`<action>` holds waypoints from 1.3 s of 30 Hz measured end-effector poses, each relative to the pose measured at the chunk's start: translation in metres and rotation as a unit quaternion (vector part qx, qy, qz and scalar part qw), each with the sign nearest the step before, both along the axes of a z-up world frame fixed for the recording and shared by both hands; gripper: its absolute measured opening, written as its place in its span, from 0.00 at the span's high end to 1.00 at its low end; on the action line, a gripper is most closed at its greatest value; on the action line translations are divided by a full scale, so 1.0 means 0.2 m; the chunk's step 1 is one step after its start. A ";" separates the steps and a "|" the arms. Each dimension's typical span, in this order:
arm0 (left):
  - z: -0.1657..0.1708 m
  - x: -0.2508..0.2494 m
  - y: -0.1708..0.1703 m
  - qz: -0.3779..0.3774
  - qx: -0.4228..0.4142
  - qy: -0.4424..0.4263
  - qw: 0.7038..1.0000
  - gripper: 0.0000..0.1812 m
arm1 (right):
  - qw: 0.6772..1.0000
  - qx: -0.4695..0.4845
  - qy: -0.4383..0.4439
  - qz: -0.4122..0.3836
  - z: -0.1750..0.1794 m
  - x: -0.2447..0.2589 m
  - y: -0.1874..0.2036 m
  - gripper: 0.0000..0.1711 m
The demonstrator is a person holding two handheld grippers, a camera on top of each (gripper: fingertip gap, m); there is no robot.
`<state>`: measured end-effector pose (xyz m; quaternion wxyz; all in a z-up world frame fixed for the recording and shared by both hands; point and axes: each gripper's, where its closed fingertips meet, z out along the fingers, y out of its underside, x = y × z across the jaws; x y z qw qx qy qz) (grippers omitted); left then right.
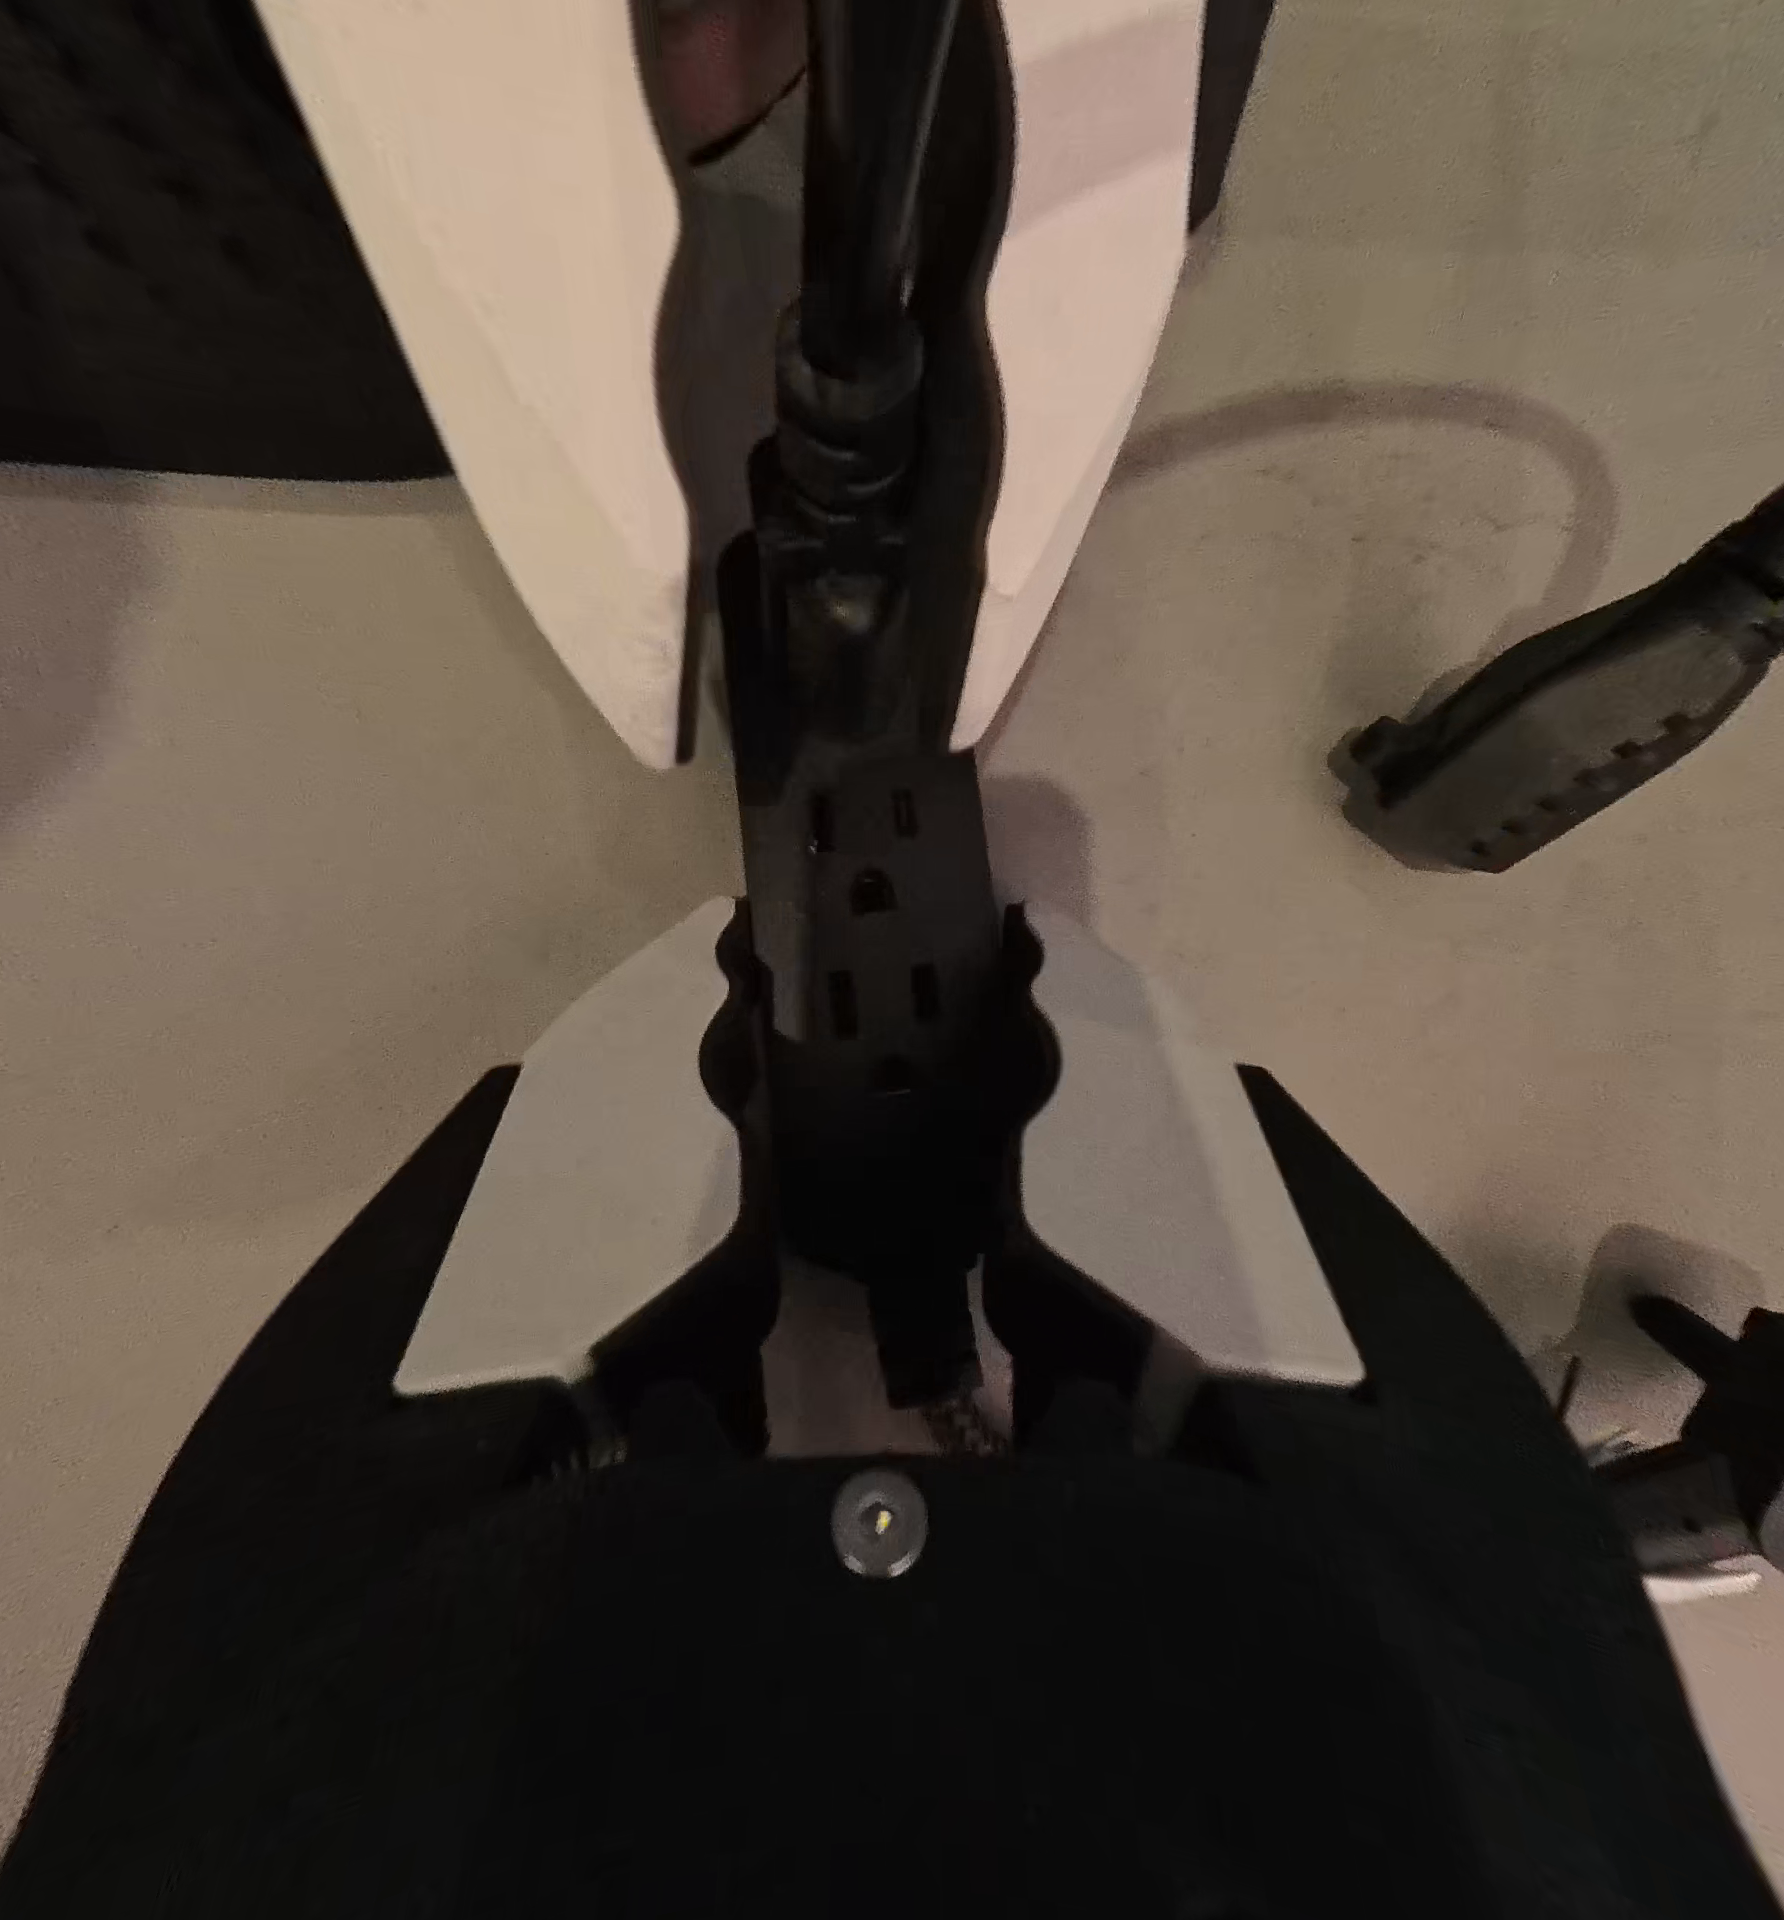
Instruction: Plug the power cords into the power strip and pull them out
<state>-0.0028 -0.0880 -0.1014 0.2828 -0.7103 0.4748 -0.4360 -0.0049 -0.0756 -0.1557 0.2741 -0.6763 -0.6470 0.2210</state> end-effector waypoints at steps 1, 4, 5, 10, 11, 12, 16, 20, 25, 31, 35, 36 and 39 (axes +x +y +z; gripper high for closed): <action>-0.01 0.00 0.02 0.012 0.002 0.003 1.000 0.89 | 1.000 -0.012 0.009 -0.005 0.00 0.00 0.00 0.72; -0.01 -0.02 0.00 -0.003 0.015 0.013 1.000 0.91 | 0.999 -0.031 0.022 0.001 0.00 -0.01 -0.02 0.72; -0.02 -0.02 -0.01 -0.007 0.026 0.021 0.999 0.91 | 0.999 -0.034 0.023 0.004 0.00 -0.02 -0.03 0.71; -0.02 -0.03 -0.04 -0.010 0.033 0.054 0.998 0.81 | 0.999 -0.027 0.029 0.009 0.00 -0.03 -0.03 0.72; -0.02 -0.04 -0.04 -0.008 0.037 0.061 0.997 0.80 | 0.999 -0.020 0.027 0.010 0.00 -0.03 -0.03 0.72; -0.02 -0.04 -0.04 -0.006 0.043 0.067 0.997 0.79 | 0.999 -0.014 0.029 0.011 0.00 -0.04 -0.03 0.72; -0.03 -0.07 -0.02 0.007 0.114 0.123 0.986 0.80 | 0.999 -0.017 0.034 0.011 0.00 -0.04 -0.03 0.72; -0.10 -0.17 0.08 0.049 0.219 0.198 0.954 0.71 | 0.998 -0.026 0.048 0.011 0.00 -0.04 -0.03 0.72; -0.14 -0.10 0.01 0.012 0.115 0.140 0.983 0.86 | 0.998 -0.019 0.055 0.015 0.00 -0.04 -0.04 0.72; -0.13 -0.08 0.02 0.011 0.095 0.114 0.989 0.87 | 0.998 -0.021 0.055 0.011 0.00 -0.05 -0.05 0.70; -0.12 -0.06 0.00 0.002 0.104 0.109 0.989 0.87 | 0.999 -0.013 0.042 0.008 0.00 -0.07 -0.06 0.72; -0.12 -0.06 0.01 0.004 0.112 0.112 0.987 0.87 | 0.999 -0.014 0.042 0.006 0.00 -0.07 -0.05 0.72; -0.12 -0.06 0.02 0.008 0.135 0.118 0.984 0.88 | 0.999 -0.014 0.044 0.001 0.00 -0.07 -0.05 0.72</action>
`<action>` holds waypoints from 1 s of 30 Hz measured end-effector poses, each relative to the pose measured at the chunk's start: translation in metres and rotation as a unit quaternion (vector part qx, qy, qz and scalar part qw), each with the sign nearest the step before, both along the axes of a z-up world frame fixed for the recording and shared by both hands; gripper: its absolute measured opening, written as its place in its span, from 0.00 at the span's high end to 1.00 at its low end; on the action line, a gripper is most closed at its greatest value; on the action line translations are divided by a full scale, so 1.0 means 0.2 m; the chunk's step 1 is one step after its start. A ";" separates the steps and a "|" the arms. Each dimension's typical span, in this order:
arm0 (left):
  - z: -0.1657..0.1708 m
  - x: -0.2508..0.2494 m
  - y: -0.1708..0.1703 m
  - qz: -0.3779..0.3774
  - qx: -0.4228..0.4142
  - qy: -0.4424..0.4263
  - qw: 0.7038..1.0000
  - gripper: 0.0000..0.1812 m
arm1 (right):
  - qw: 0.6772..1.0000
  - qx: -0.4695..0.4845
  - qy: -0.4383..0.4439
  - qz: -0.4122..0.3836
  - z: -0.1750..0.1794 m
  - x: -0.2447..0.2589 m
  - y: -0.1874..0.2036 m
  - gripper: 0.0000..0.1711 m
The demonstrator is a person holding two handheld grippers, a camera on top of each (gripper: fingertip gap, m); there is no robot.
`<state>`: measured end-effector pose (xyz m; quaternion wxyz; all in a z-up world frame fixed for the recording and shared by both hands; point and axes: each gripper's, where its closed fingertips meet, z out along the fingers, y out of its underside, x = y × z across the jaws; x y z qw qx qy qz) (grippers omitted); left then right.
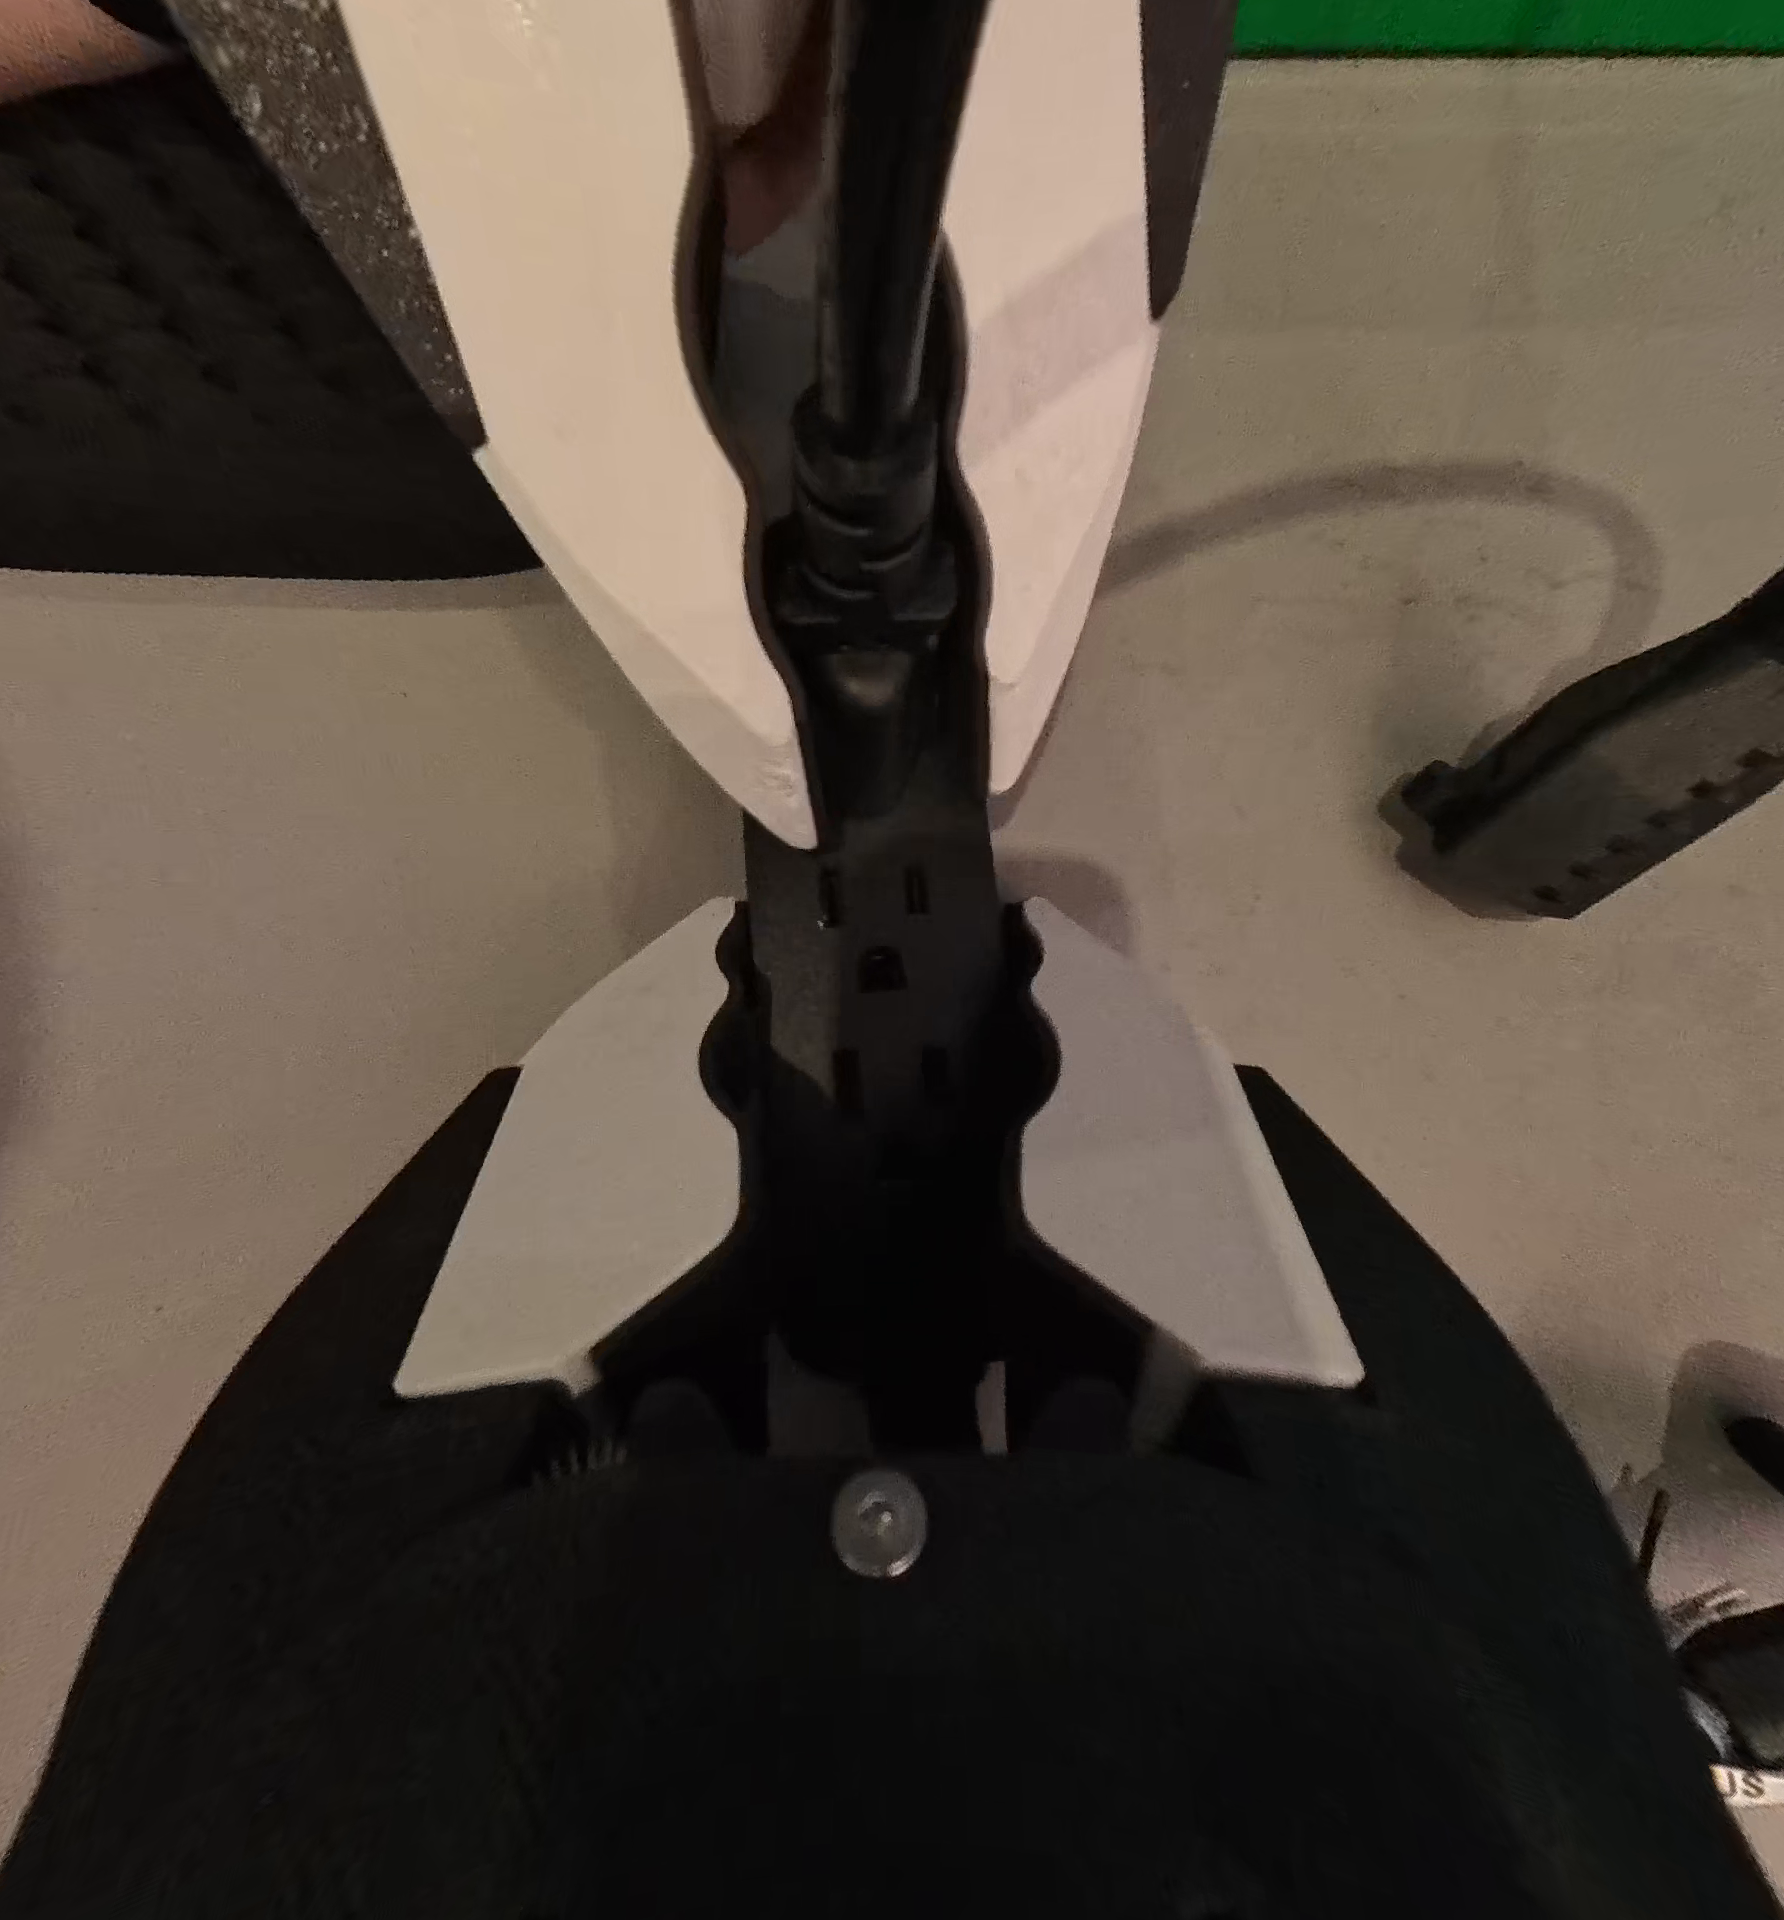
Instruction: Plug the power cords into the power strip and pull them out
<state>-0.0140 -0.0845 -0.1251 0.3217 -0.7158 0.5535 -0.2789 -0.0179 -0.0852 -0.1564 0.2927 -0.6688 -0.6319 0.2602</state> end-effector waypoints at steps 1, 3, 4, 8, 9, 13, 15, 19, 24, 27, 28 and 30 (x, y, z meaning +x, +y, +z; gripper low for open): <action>0.00 0.00 0.00 0.002 0.008 0.005 1.000 0.88 | 1.000 -0.001 0.000 -0.004 0.00 0.00 0.00 0.72; 0.00 0.00 0.01 -0.001 0.033 0.015 0.999 0.88 | 1.000 -0.003 0.002 -0.012 0.00 0.00 0.01 0.72; 0.00 0.00 0.01 -0.005 0.053 0.022 0.998 0.88 | 1.000 -0.003 0.002 -0.015 0.00 0.00 0.01 0.72; 0.00 -0.01 0.02 -0.019 0.136 0.067 0.988 0.87 | 1.000 -0.007 0.004 -0.013 0.00 0.00 0.01 0.72; 0.00 -0.01 0.01 -0.017 0.145 0.072 0.987 0.87 | 1.000 -0.009 0.004 -0.013 0.00 0.00 0.00 0.72; 0.03 0.03 0.00 0.006 -0.009 -0.020 1.000 0.88 | 1.000 0.008 0.012 0.020 0.01 0.01 -0.01 0.73; 0.03 0.03 0.01 0.006 -0.064 -0.055 0.996 0.87 | 0.999 0.009 0.016 0.027 0.01 0.01 -0.02 0.72; 0.03 0.03 0.00 0.006 -0.112 -0.073 0.991 0.87 | 0.999 0.027 0.004 0.022 0.01 0.01 -0.02 0.72; 0.02 0.02 0.01 -0.011 0.021 -0.003 1.000 0.88 | 1.000 -0.006 0.007 -0.006 0.00 0.01 0.01 0.72; 0.03 0.01 0.01 0.003 0.016 -0.005 1.000 0.88 | 1.000 -0.006 0.018 -0.003 0.01 0.00 0.01 0.72; 0.03 0.01 0.01 0.005 0.007 -0.013 1.000 0.88 | 1.000 -0.005 0.022 -0.001 0.01 0.00 0.01 0.72; 0.02 0.01 0.00 0.000 -0.020 -0.025 0.999 0.88 | 1.000 -0.002 0.023 0.006 0.01 0.00 0.00 0.72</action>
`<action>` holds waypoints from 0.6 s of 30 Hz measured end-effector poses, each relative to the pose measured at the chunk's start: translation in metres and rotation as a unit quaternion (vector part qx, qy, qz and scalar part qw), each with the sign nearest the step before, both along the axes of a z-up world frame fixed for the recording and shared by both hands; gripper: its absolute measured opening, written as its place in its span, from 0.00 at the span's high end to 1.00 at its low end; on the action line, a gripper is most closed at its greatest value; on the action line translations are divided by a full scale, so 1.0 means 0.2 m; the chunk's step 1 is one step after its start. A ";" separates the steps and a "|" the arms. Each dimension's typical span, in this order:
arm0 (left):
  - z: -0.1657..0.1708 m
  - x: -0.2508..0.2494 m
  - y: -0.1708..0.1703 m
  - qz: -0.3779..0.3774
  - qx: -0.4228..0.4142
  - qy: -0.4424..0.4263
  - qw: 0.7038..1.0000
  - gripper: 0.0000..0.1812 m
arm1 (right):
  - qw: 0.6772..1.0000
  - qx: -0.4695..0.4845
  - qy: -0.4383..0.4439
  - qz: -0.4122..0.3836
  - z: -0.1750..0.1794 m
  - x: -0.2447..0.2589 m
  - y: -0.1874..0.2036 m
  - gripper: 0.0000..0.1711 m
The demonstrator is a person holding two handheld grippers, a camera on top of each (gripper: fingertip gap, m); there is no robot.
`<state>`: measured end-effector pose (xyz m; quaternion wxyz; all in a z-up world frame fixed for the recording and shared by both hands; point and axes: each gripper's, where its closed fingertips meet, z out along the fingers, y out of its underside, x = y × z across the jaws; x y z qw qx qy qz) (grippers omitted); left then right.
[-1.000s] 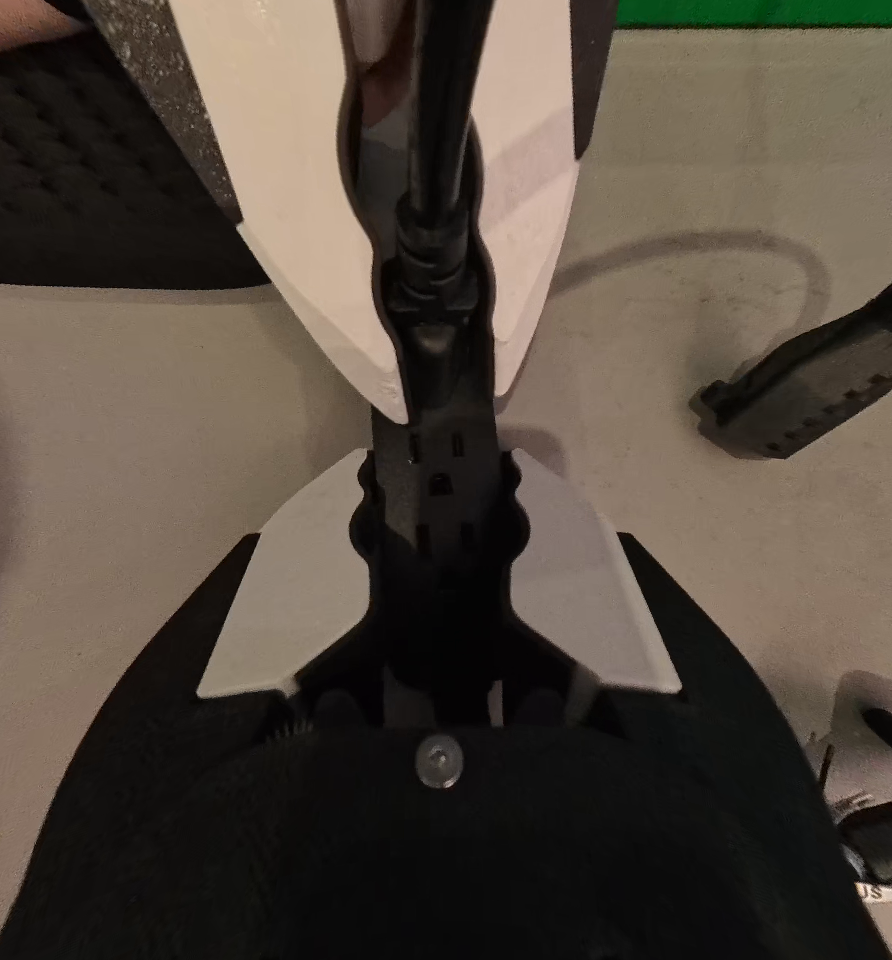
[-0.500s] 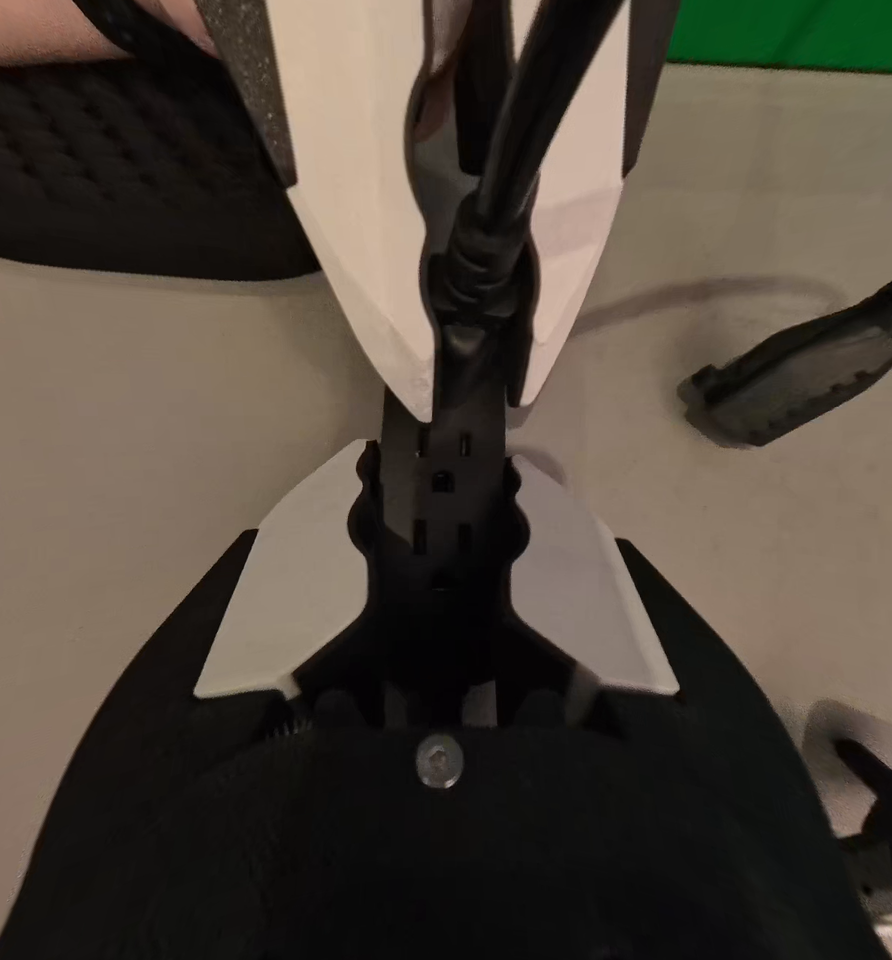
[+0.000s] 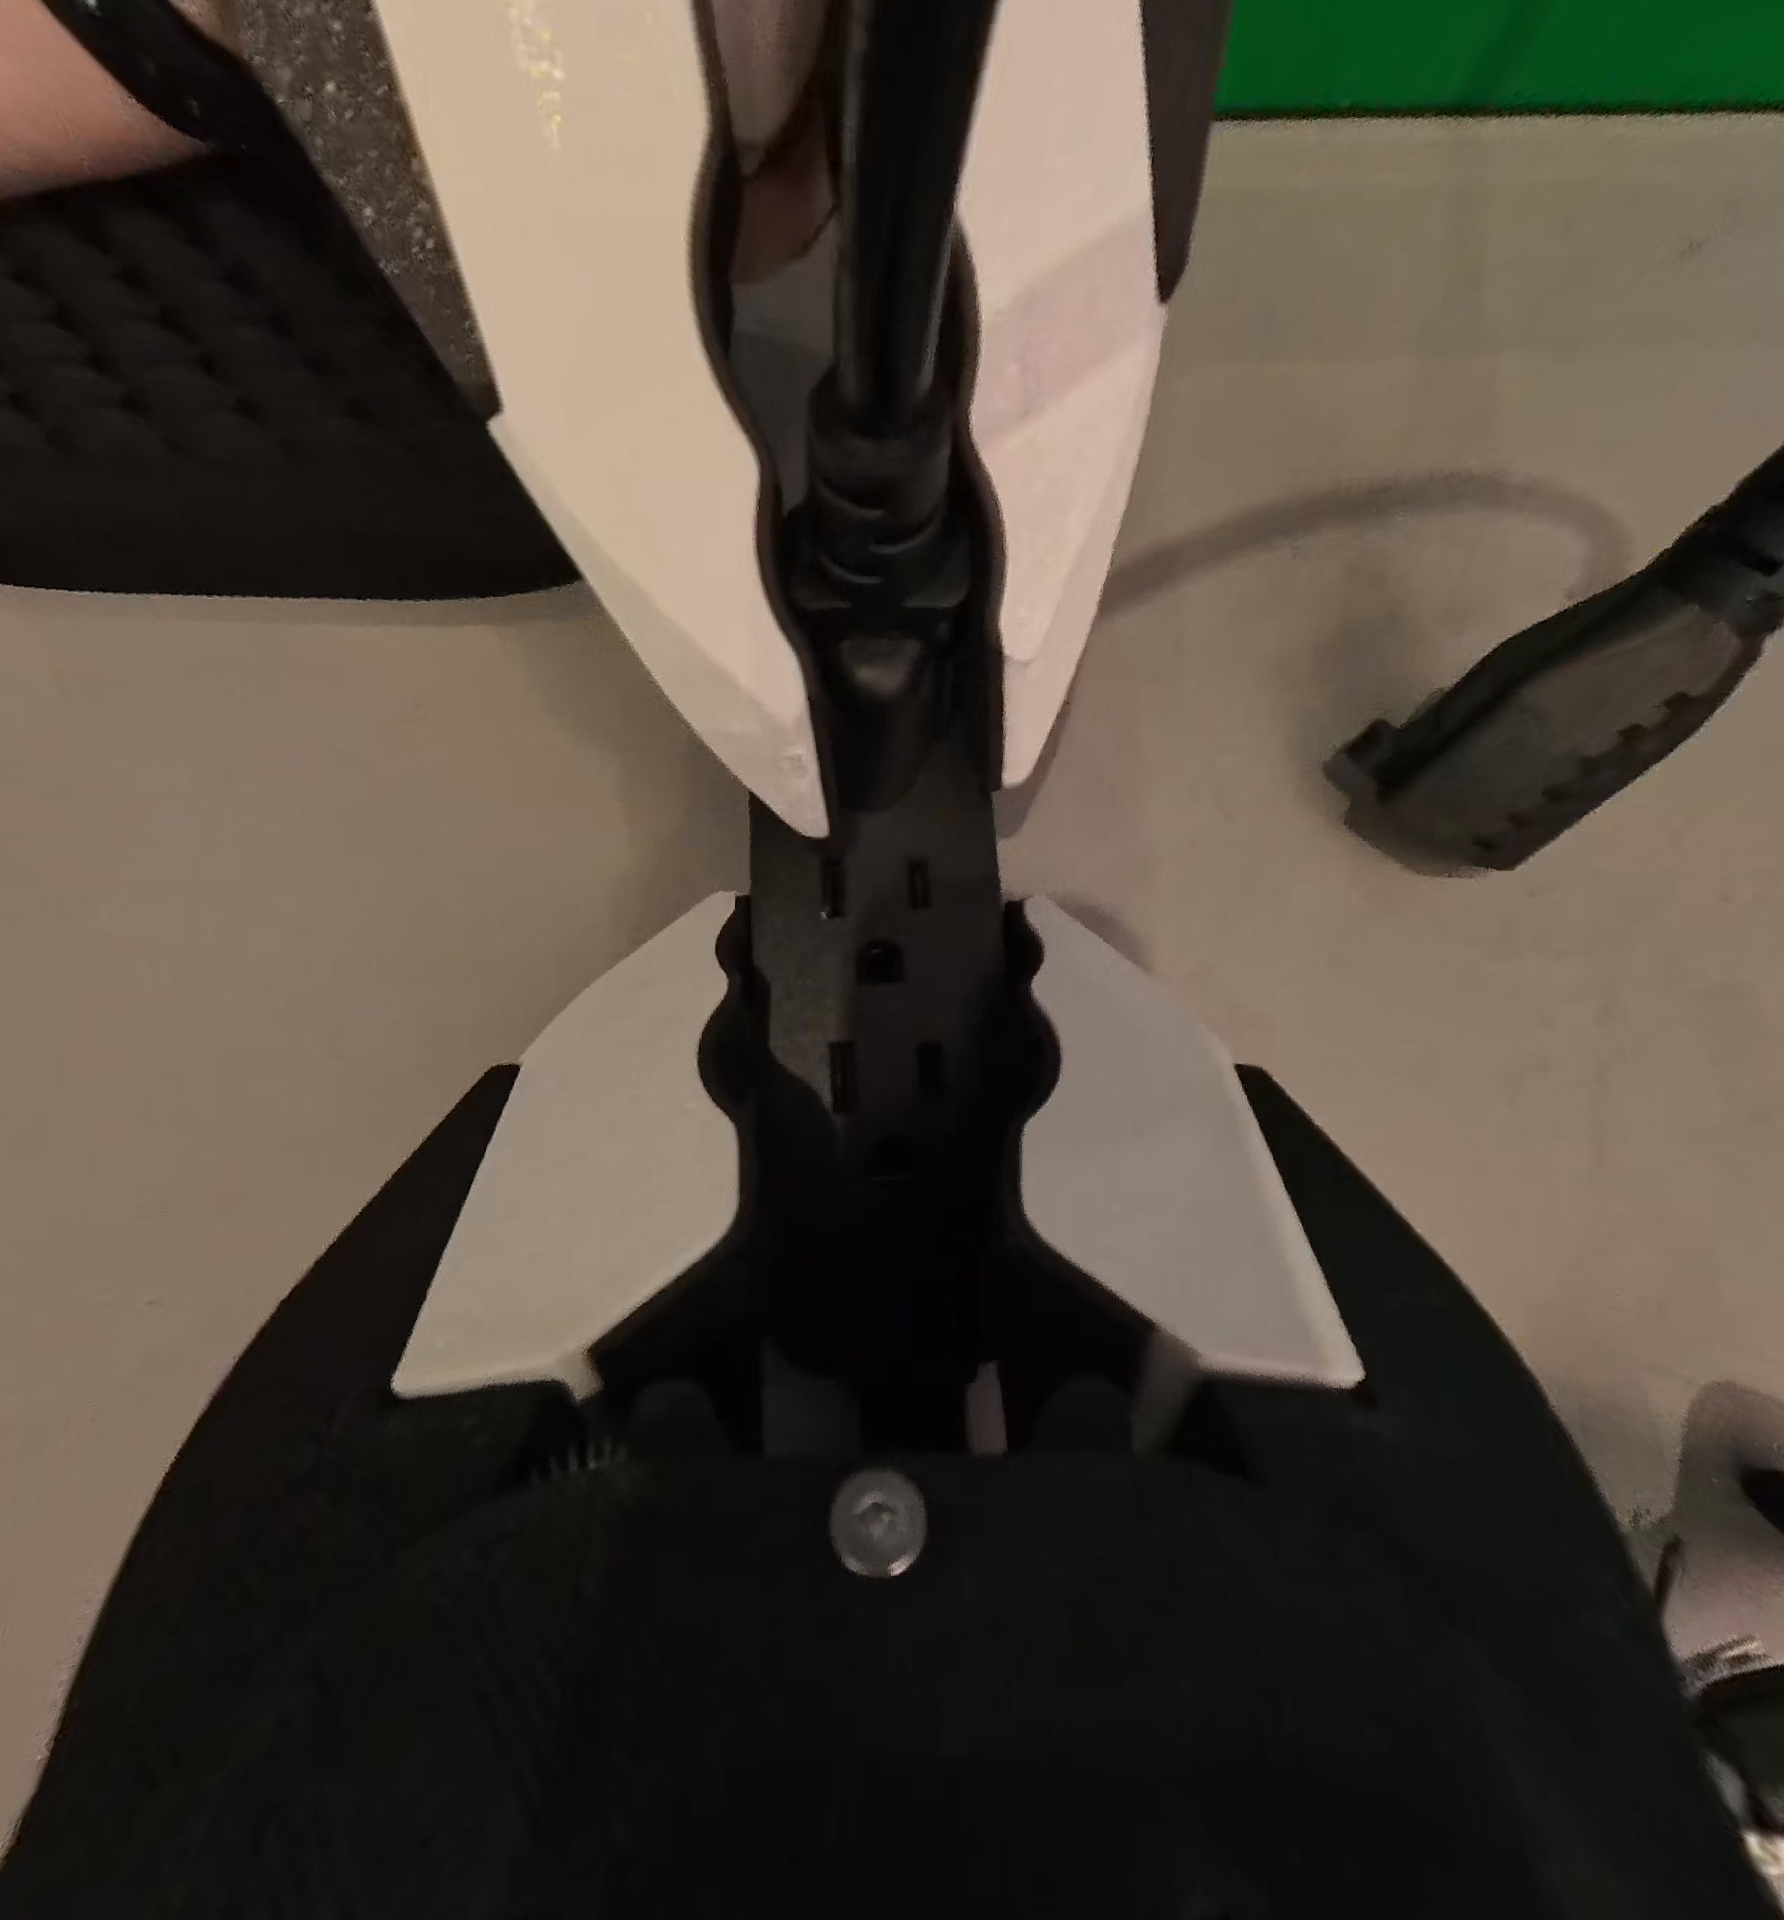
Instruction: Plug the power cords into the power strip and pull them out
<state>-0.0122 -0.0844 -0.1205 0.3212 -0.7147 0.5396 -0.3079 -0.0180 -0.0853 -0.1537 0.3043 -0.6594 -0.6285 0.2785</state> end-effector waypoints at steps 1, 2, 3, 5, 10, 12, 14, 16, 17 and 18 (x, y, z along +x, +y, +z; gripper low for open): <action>0.00 0.00 -0.01 -0.005 -0.014 -0.007 1.000 0.88 | 1.000 0.001 0.000 0.004 0.00 0.00 -0.01 0.73; -0.01 0.00 -0.02 -0.009 -0.026 -0.011 1.000 0.87 | 1.000 0.001 -0.002 0.006 0.00 0.00 -0.01 0.73; -0.02 0.00 -0.03 -0.016 -0.033 -0.009 0.999 0.87 | 1.000 0.002 -0.006 0.008 0.00 0.00 -0.02 0.73; -0.02 0.01 -0.05 -0.026 -0.041 -0.007 0.999 0.86 | 1.000 0.002 -0.006 0.004 0.00 -0.01 -0.03 0.73; -0.03 0.02 -0.06 -0.034 -0.066 -0.006 0.997 0.84 | 1.000 -0.007 -0.014 -0.008 -0.01 -0.02 -0.03 0.72; -0.03 0.02 -0.07 -0.041 -0.062 -0.004 0.997 0.83 | 1.000 -0.007 -0.018 -0.012 -0.02 -0.04 -0.04 0.66; -0.04 0.02 -0.07 -0.041 -0.053 -0.001 0.998 0.83 | 1.000 -0.008 -0.019 -0.016 -0.02 -0.05 -0.04 0.65; -0.04 0.02 -0.07 -0.041 -0.048 0.001 0.998 0.84 | 1.000 -0.007 -0.020 -0.012 -0.01 -0.04 -0.04 0.72; -0.04 0.02 -0.07 -0.038 -0.042 0.005 0.998 0.85 | 1.000 -0.008 -0.020 -0.010 -0.01 -0.04 -0.04 0.72; -0.04 0.02 -0.07 -0.036 -0.039 0.009 0.999 0.85 | 1.000 -0.009 -0.019 -0.011 -0.01 -0.04 -0.04 0.72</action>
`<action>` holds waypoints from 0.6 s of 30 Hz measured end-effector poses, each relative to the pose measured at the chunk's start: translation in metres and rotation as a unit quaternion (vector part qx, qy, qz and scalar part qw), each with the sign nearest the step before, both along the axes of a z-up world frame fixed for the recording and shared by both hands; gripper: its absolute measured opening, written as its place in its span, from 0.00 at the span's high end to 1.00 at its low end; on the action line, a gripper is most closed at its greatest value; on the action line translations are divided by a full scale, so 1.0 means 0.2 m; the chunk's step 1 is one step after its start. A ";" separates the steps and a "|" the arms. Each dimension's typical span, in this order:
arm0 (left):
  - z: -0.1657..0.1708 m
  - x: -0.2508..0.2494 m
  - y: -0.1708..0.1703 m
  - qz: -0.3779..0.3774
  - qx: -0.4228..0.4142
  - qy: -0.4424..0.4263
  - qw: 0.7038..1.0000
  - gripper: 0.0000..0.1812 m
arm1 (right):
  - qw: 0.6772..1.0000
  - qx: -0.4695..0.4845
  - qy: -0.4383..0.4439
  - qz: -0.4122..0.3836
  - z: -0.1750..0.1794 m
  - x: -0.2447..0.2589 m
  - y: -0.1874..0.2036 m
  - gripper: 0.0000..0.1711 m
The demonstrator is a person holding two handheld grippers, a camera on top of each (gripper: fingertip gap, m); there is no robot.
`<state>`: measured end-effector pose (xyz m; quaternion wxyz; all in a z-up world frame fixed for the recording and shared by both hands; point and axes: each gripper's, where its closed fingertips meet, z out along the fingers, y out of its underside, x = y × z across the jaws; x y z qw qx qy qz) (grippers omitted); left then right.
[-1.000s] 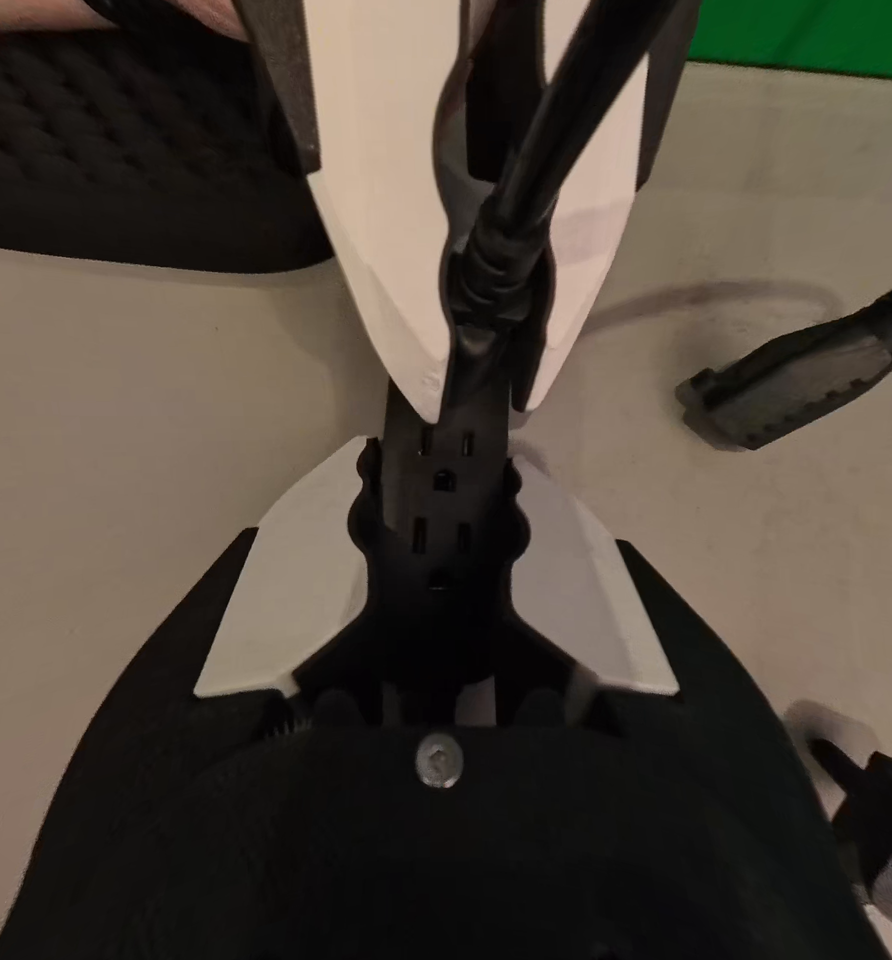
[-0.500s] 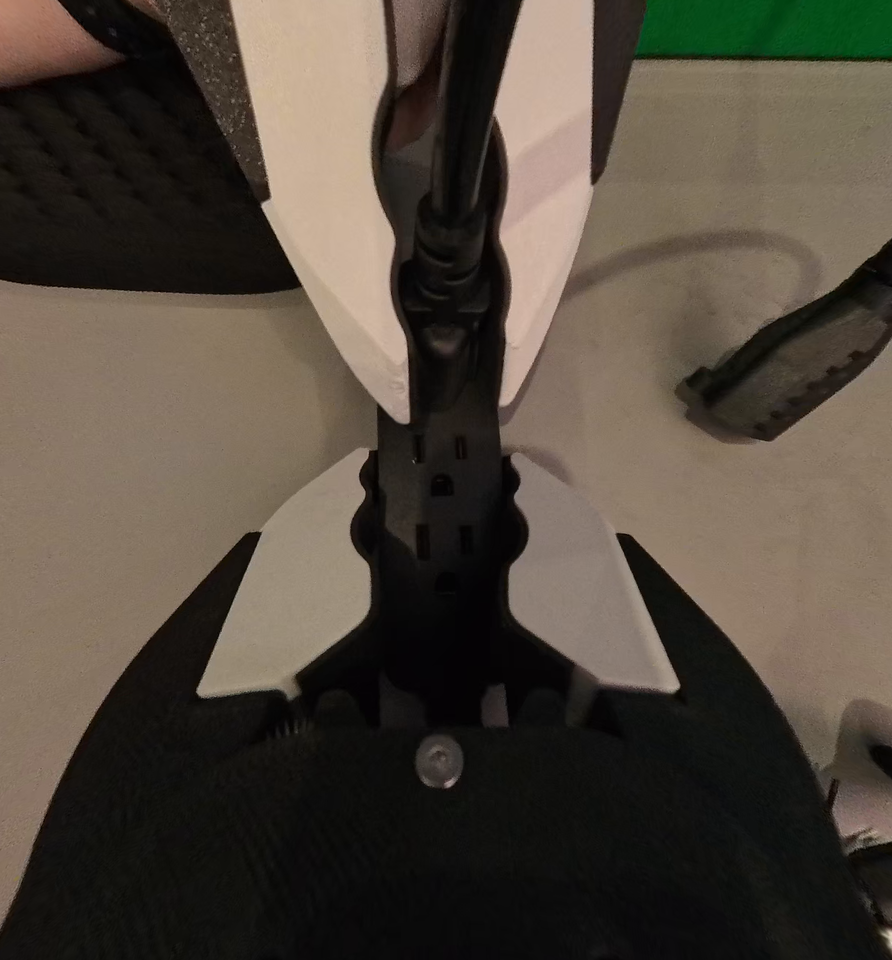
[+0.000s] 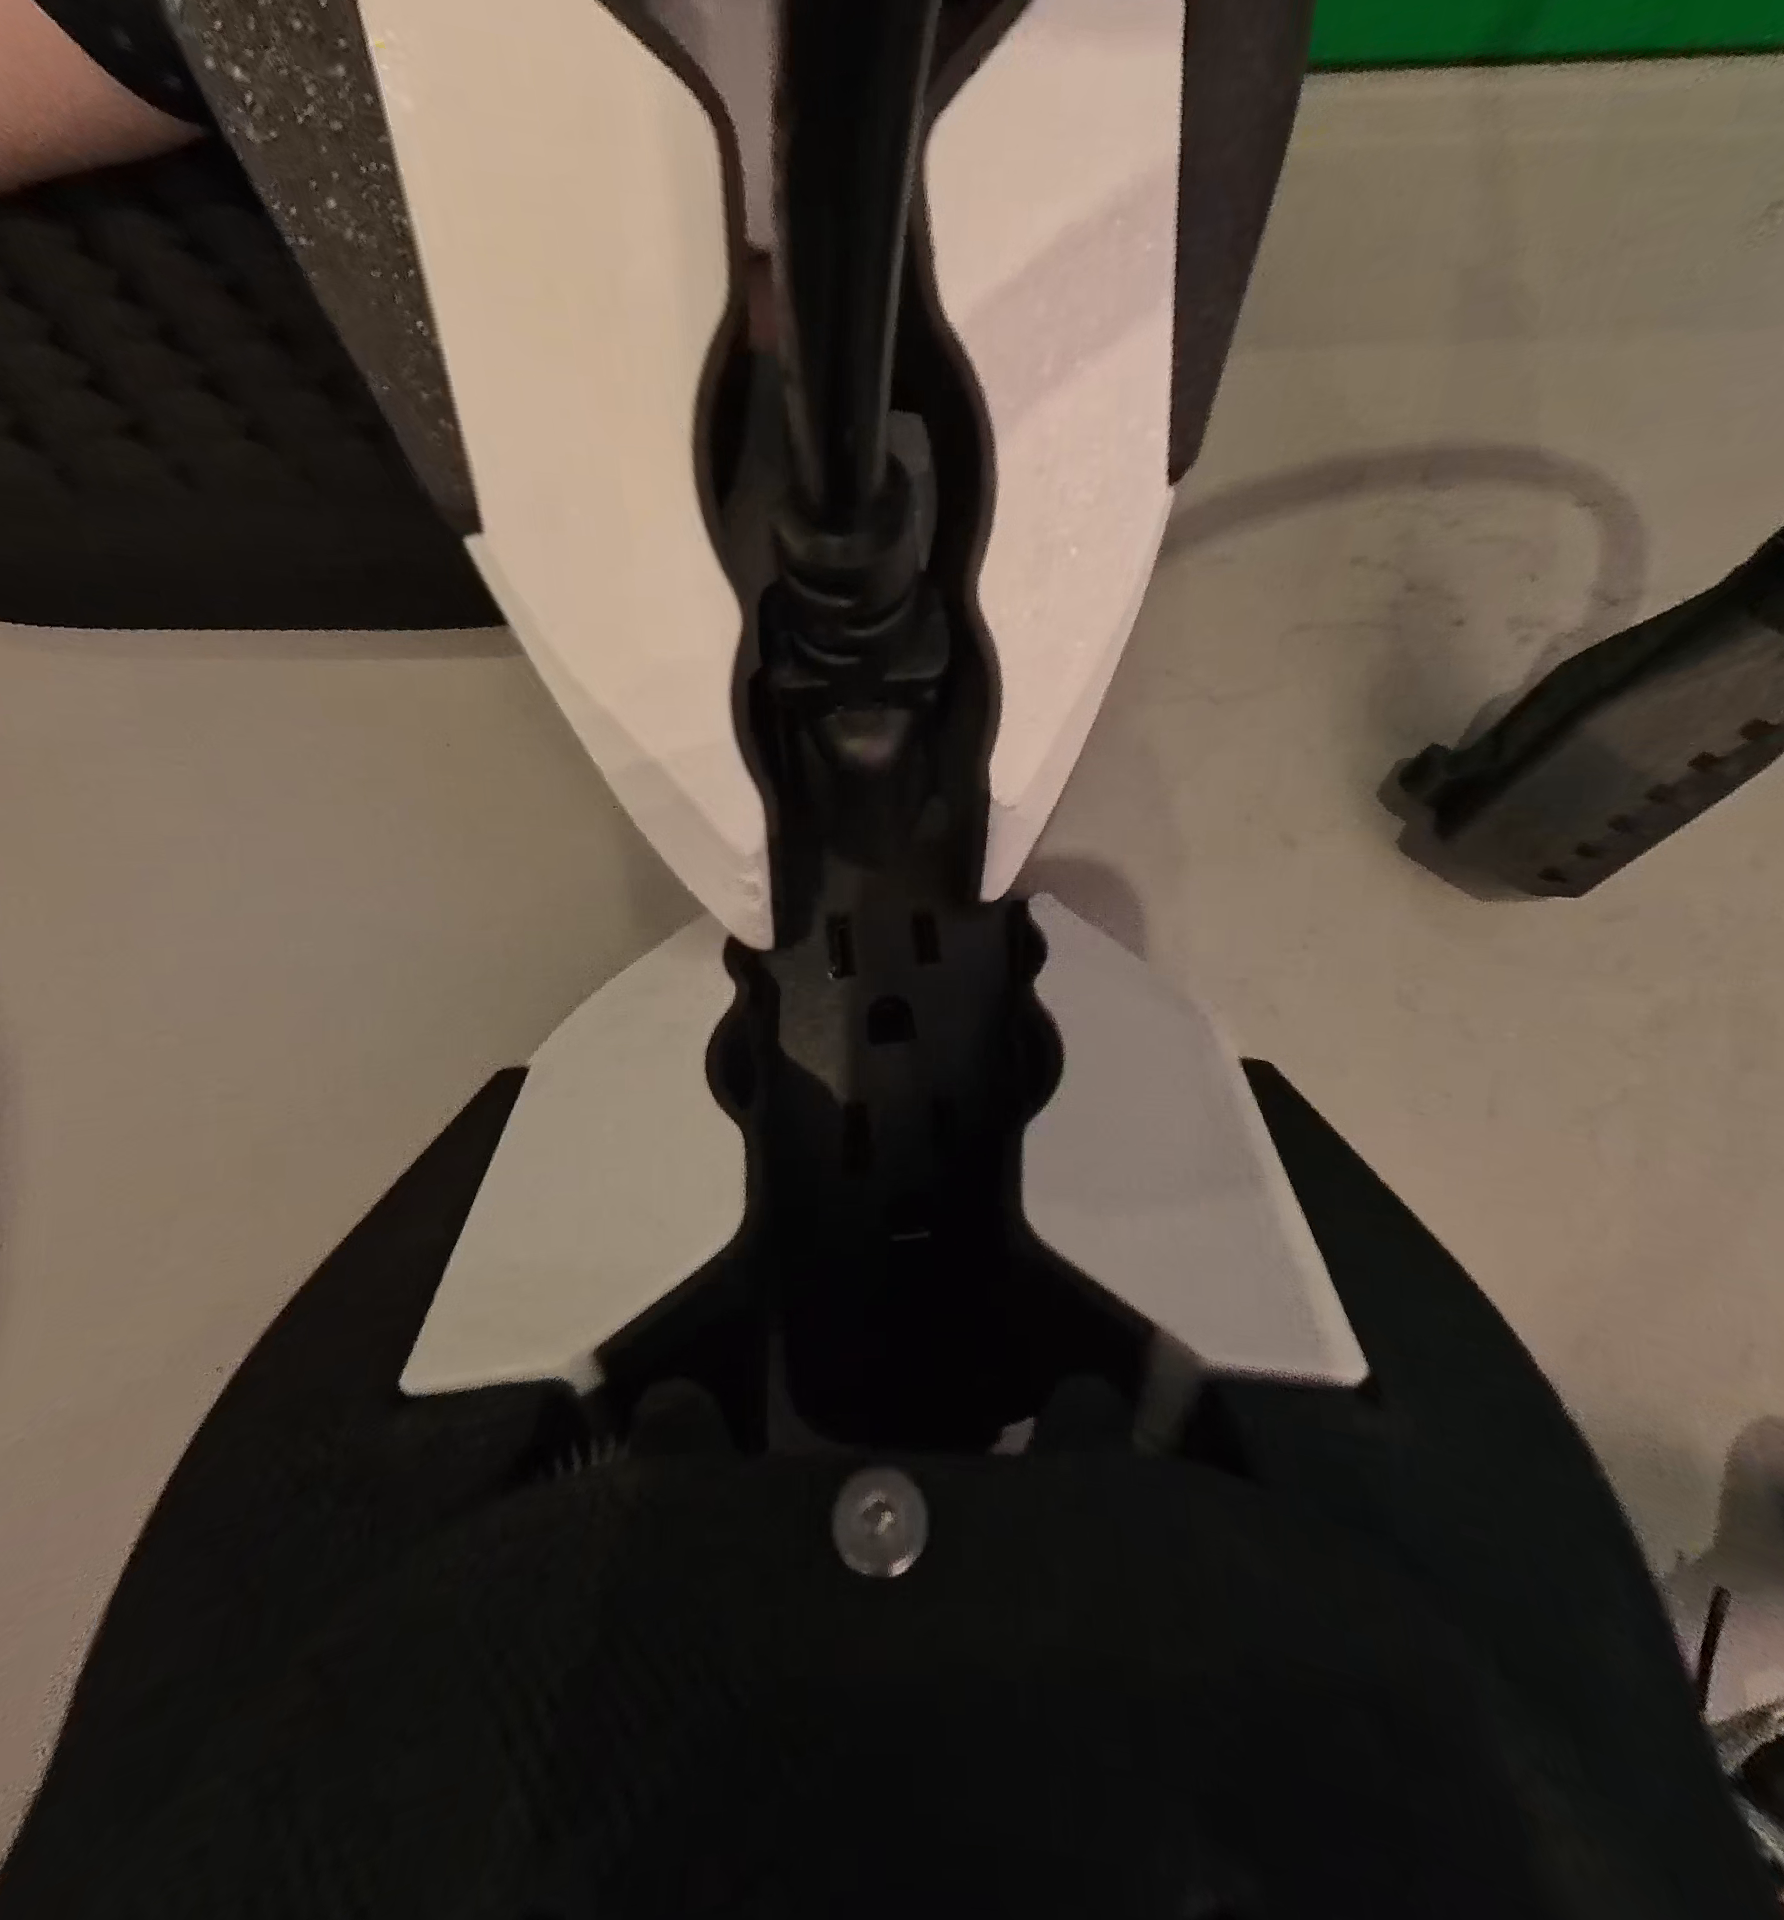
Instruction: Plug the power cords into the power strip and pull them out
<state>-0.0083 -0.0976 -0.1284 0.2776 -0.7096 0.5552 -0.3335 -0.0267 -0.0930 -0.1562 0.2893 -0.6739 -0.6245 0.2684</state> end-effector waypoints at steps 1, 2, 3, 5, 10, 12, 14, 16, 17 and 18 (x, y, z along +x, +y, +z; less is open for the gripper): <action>0.00 0.00 0.00 0.003 0.003 0.005 1.000 0.85 | 1.000 0.000 0.002 -0.001 0.00 0.00 0.00 0.72; 0.00 0.00 0.00 0.005 0.008 0.008 1.000 0.85 | 1.000 0.000 0.006 -0.002 0.00 0.00 0.00 0.72; 0.00 0.00 0.00 0.005 0.009 0.010 1.000 0.85 | 1.000 0.000 0.008 -0.001 0.01 0.00 0.00 0.72; 0.00 0.00 0.00 0.005 0.001 0.005 1.000 0.85 | 1.000 0.001 0.005 0.002 0.00 0.00 0.00 0.72; 0.00 0.00 0.00 0.000 -0.004 -0.001 1.000 0.85 | 1.000 0.001 0.002 0.016 0.00 0.02 -0.01 0.72; 0.00 -0.01 0.00 0.000 -0.007 -0.002 1.000 0.85 | 1.000 0.002 0.002 0.024 0.00 0.07 -0.01 0.66; 0.00 -0.01 0.00 0.001 -0.009 -0.003 1.000 0.85 | 1.000 -0.001 0.001 0.028 0.00 0.12 -0.02 0.62; 0.00 -0.01 0.00 0.000 -0.009 -0.003 1.000 0.85 | 0.999 -0.003 0.000 0.035 0.00 0.16 -0.03 0.66; 0.00 -0.01 0.00 -0.002 -0.009 -0.003 1.000 0.85 | 0.999 0.001 -0.002 0.037 0.00 0.17 -0.03 0.68; 0.00 -0.01 0.00 -0.002 -0.010 -0.004 1.000 0.85 | 0.999 0.007 -0.002 0.038 0.00 0.17 -0.02 0.73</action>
